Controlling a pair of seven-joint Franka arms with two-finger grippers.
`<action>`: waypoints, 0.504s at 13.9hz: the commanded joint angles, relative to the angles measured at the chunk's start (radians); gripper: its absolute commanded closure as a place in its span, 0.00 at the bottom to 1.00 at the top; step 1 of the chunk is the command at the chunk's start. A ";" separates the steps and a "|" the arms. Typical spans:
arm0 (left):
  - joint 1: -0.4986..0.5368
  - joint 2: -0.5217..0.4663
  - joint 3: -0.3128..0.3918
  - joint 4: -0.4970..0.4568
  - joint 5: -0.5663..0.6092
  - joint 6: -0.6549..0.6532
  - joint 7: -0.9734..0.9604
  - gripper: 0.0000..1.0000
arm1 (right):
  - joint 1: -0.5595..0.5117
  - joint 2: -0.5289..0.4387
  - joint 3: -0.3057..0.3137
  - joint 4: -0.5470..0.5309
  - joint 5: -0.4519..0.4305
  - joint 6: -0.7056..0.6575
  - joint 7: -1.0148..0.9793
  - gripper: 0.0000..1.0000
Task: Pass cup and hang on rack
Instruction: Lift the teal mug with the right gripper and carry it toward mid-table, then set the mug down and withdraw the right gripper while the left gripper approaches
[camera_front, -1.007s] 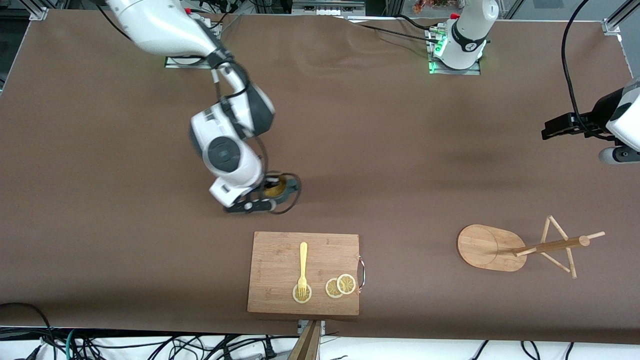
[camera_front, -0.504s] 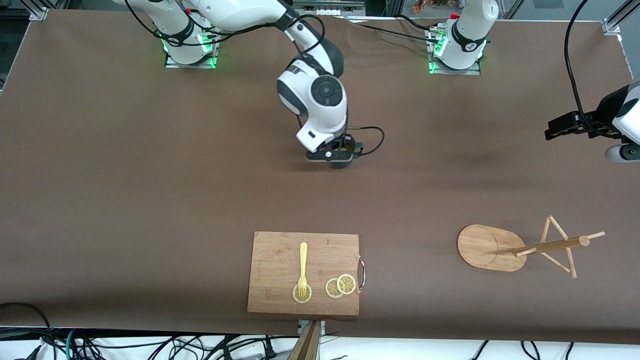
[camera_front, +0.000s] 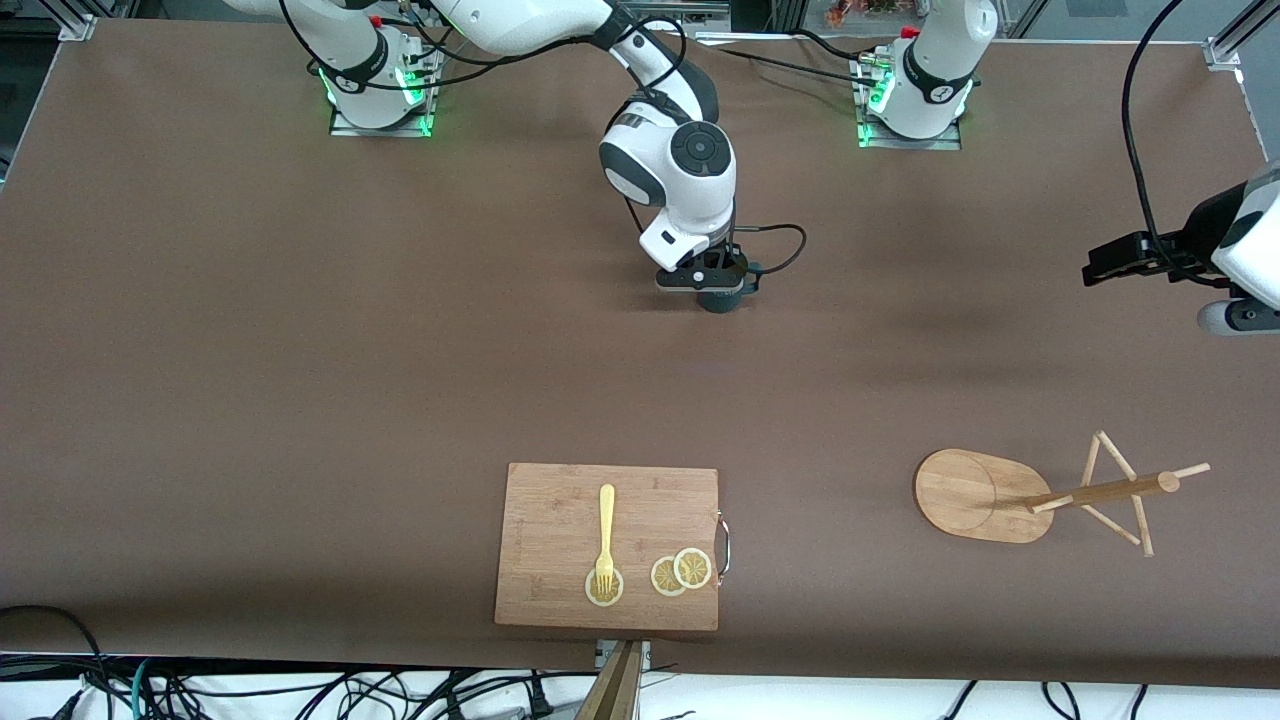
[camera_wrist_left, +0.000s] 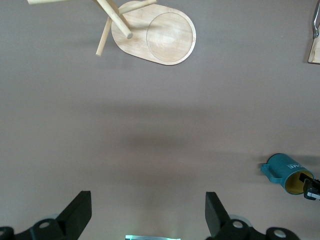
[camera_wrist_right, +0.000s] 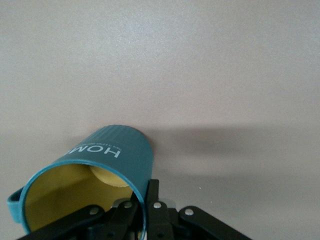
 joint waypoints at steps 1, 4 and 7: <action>-0.003 0.013 -0.002 0.023 0.005 -0.015 0.006 0.00 | 0.017 0.019 -0.009 0.030 -0.003 -0.003 0.026 0.81; -0.032 0.003 -0.010 0.004 0.003 -0.053 0.100 0.00 | 0.014 0.012 -0.010 0.057 -0.003 -0.026 0.044 0.52; -0.039 0.004 -0.010 -0.006 -0.070 -0.030 0.369 0.00 | 0.005 0.003 -0.015 0.166 -0.001 -0.168 0.043 0.41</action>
